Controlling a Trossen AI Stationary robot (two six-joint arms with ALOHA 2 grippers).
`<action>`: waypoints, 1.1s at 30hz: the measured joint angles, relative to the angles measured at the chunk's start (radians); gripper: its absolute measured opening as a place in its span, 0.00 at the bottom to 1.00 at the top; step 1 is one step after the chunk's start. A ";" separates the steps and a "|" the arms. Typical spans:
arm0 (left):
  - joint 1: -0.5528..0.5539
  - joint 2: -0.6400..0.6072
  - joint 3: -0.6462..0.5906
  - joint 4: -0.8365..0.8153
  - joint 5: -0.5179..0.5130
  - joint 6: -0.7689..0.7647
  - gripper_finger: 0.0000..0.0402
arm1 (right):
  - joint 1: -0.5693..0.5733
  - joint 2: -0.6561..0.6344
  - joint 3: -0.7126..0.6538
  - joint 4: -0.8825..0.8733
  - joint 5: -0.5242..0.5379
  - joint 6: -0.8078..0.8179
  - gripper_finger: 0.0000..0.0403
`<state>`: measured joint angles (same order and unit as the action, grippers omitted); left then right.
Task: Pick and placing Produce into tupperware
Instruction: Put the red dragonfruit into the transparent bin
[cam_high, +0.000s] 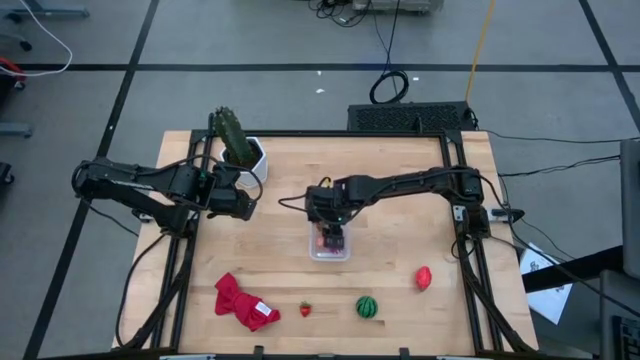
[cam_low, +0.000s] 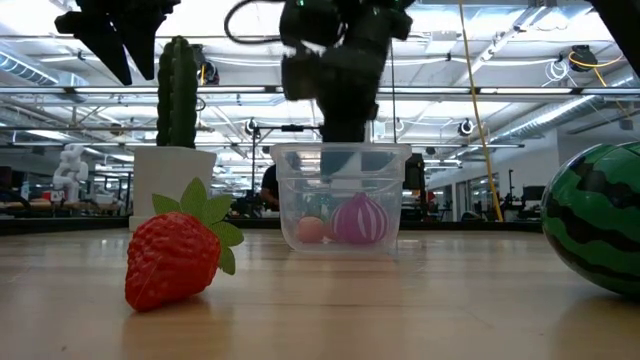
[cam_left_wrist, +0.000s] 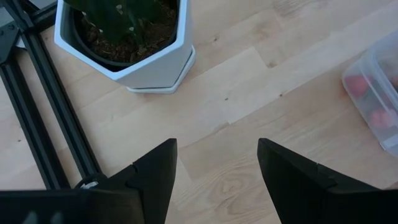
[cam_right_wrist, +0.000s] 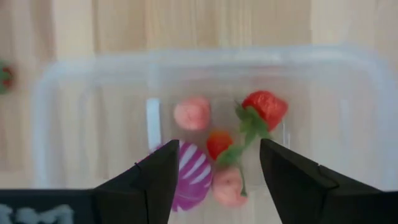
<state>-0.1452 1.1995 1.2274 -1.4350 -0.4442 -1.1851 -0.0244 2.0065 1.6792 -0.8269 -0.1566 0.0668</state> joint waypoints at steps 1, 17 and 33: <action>0.000 0.000 0.000 0.000 0.000 0.001 0.57 | 0.002 -0.002 0.023 -0.015 0.000 0.003 0.53; -0.061 0.000 0.000 0.001 0.079 0.039 0.57 | 0.162 -0.167 0.318 -0.491 0.001 0.217 0.53; -0.178 0.000 0.000 0.005 0.080 0.018 0.57 | 0.450 -0.615 -0.146 -0.408 0.000 0.869 0.53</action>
<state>-0.3229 1.1995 1.2278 -1.4303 -0.3645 -1.1666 0.4256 1.3914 1.5333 -1.2352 -0.1570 0.9359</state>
